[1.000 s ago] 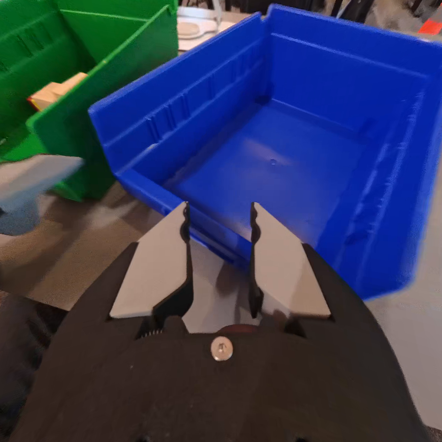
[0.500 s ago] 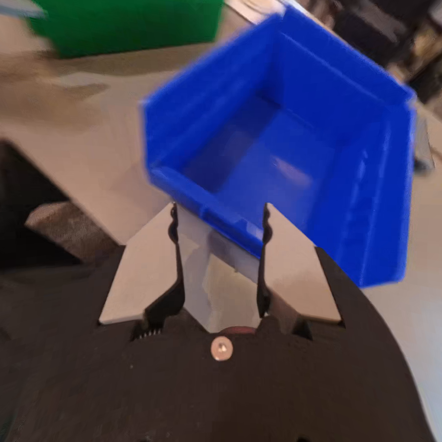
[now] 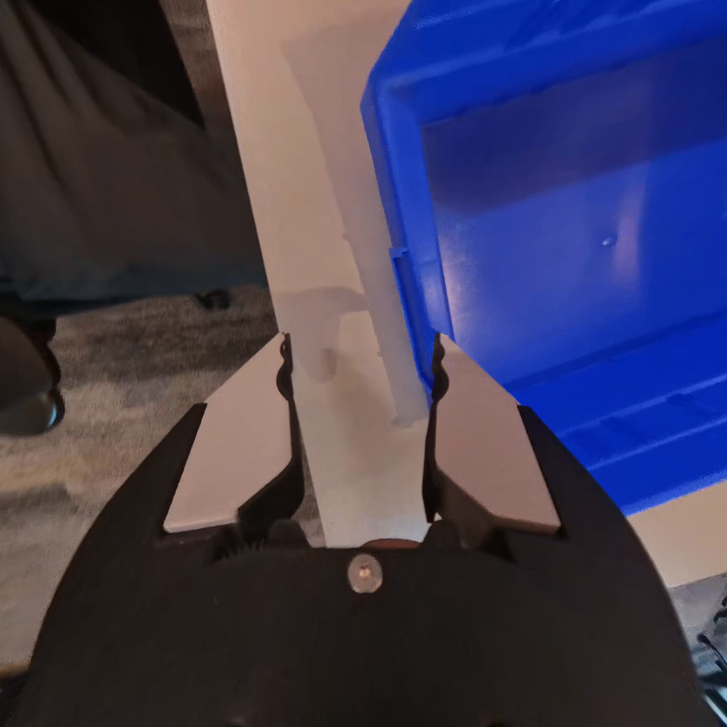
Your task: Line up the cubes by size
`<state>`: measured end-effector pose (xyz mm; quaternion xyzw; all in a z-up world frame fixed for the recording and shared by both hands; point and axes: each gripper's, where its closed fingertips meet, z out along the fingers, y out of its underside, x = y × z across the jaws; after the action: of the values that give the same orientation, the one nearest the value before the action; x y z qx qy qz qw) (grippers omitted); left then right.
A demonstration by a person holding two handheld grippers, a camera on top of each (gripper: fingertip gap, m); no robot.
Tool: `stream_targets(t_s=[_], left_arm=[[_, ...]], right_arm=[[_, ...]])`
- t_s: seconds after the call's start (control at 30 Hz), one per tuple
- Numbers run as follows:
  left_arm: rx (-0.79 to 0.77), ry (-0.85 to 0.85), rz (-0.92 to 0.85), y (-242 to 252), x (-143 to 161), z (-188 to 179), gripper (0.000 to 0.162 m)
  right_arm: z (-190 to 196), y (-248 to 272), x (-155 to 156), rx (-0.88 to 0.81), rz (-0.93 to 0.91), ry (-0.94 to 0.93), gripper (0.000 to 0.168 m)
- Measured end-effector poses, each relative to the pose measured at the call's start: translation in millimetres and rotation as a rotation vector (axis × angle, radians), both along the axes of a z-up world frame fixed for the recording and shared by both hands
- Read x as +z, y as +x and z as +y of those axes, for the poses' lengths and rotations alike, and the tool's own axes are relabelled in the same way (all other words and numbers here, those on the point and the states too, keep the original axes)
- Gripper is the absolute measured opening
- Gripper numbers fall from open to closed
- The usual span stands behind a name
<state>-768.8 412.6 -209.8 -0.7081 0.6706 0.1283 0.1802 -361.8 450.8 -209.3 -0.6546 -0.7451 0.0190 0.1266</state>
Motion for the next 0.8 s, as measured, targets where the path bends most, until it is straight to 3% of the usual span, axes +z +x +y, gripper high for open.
stream_targets(t_s=[0.03,0.13,0.23,0.27,0.37,0.67,0.8], left_arm=[[0.01,-0.035,0.026,-5.8,-3.8,5.7,0.063],[-0.001,-0.049,0.165,-23.9,-19.4,31.4,0.057],[-0.012,-0.155,0.243,-34.8,-38.0,33.0,0.025],[0.0,-0.169,0.238,-36.6,-38.4,32.6,0.023],[0.015,-0.164,0.25,-58.5,-38.0,21.8,0.024],[0.223,-0.175,0.193,-141.5,-38.1,-44.6,0.025],[0.25,-0.166,0.16,-161.9,-38.4,-44.0,0.025]], right_arm=[[5.1,-1.2,-2.3,0.008,-0.036,-0.007,0.076],[14.5,-1.7,-5.9,0.048,-0.146,-0.041,0.064],[31.7,-2.2,-6.3,0.121,-0.211,-0.008,0.029],[37.5,-3.6,-5.9,0.144,-0.218,0.002,0.015],[37.7,-9.0,-7.3,0.139,-0.213,-0.073,0.015],[37.2,-24.6,-7.0,0.139,-0.173,0.005,0.015],[39.2,-35.6,-6.8,0.147,-0.144,0.005,0.015]])
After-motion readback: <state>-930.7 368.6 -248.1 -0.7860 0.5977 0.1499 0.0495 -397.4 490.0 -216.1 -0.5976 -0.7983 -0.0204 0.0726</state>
